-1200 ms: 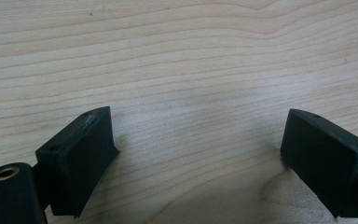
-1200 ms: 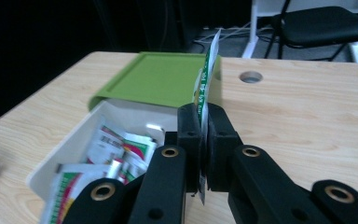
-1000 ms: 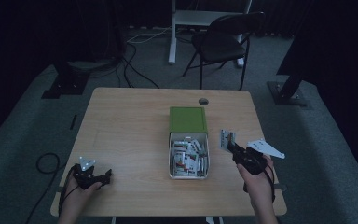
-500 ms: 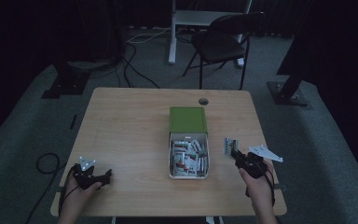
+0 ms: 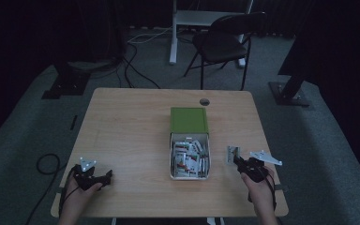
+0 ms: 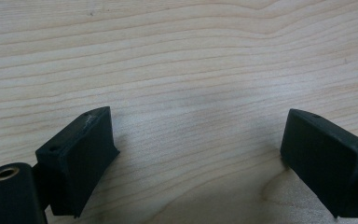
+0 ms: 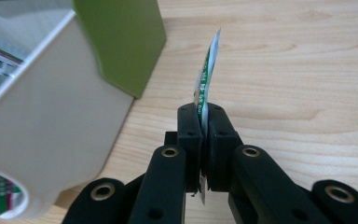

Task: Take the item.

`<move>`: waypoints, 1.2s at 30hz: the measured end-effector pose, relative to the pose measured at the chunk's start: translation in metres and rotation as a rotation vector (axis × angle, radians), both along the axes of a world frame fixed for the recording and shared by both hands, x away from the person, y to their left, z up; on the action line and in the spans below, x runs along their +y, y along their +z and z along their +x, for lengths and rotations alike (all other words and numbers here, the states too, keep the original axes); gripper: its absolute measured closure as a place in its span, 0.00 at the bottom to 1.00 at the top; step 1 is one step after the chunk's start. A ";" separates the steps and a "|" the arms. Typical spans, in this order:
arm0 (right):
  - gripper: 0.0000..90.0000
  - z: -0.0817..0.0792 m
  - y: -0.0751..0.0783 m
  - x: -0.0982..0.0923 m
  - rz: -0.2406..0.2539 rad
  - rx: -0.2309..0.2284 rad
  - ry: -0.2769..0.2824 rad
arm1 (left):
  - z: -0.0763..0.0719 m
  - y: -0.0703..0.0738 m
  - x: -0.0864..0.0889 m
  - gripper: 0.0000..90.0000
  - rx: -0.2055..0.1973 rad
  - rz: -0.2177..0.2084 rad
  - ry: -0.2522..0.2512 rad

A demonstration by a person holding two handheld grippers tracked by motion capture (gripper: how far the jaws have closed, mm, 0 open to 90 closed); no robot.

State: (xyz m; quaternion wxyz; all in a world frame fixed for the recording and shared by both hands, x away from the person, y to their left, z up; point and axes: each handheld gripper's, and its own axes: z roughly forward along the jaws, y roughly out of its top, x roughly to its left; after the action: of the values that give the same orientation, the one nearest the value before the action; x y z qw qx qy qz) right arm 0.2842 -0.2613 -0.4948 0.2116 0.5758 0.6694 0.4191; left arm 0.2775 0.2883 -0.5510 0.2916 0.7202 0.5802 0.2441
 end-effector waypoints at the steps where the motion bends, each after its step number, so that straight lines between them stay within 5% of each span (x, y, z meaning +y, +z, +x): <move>1: 0.96 0.000 -0.001 0.000 -0.004 0.003 -0.002 | 0.000 0.000 0.000 0.12 0.000 0.000 0.000; 3: 0.96 0.002 -0.005 -0.002 0.025 0.018 -0.002 | 0.000 0.000 0.000 0.12 0.000 0.000 0.000; 8: 0.96 0.004 -0.011 -0.005 -0.016 0.032 -0.021 | 0.000 0.000 0.000 0.12 0.000 0.000 0.000; 36: 0.89 0.012 -0.030 -0.028 -0.053 0.088 -0.122 | 0.000 0.000 0.000 0.12 0.000 0.000 0.005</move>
State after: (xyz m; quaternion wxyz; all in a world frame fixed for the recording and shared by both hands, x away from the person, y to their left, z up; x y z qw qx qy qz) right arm 0.2967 -0.2888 -0.5249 0.2223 0.6273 0.6527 0.3619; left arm 0.2771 0.2879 -0.5510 0.2910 0.7188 0.5819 0.2449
